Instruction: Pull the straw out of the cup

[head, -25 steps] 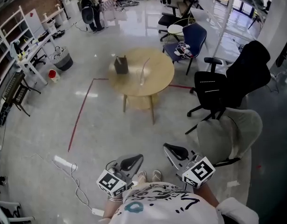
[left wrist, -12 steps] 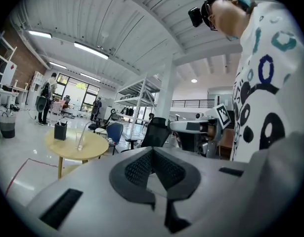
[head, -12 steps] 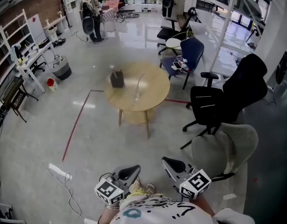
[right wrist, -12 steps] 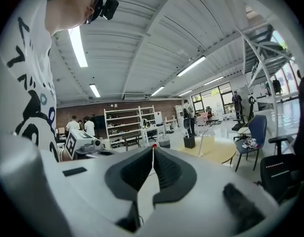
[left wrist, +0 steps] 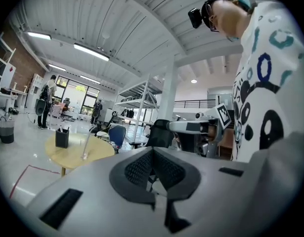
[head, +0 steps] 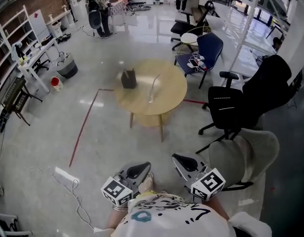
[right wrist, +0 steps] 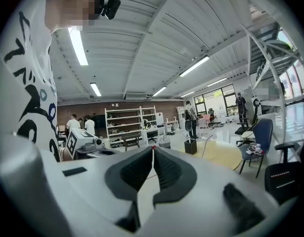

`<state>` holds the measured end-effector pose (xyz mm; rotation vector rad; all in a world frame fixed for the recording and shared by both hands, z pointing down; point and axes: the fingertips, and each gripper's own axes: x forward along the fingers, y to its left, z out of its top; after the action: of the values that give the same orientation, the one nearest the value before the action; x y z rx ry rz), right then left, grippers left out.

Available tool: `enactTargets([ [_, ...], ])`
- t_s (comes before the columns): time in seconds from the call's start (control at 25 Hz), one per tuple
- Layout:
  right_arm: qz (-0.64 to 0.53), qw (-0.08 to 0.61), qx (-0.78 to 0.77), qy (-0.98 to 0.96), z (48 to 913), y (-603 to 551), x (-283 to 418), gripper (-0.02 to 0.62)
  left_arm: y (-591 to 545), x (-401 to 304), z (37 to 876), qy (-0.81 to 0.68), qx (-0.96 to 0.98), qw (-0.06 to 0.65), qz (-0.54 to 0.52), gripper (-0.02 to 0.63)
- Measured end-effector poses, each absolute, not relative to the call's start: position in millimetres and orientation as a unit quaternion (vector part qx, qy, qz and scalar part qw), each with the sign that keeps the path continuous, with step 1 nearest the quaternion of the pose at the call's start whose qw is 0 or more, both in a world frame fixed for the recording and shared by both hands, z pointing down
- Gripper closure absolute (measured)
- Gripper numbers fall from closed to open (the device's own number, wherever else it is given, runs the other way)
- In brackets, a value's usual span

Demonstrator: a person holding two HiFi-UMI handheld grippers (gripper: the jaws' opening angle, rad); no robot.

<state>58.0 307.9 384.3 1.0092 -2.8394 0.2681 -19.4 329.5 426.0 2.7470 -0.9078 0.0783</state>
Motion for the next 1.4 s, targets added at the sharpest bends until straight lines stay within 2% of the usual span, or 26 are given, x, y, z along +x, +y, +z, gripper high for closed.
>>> enactTargets([
  [0.52, 0.089, 0.062, 0.358, -0.928, 382, 216, 19, 0.568, 228, -58, 421, -0.286, 0.951, 0.118, 0.024, 0.591],
  [1.4, 0.103, 0.075, 0.382, -0.915, 405, 136, -18, 0.568, 148, -93, 454, -0.254, 0.956, 0.141, 0.039, 0.591],
])
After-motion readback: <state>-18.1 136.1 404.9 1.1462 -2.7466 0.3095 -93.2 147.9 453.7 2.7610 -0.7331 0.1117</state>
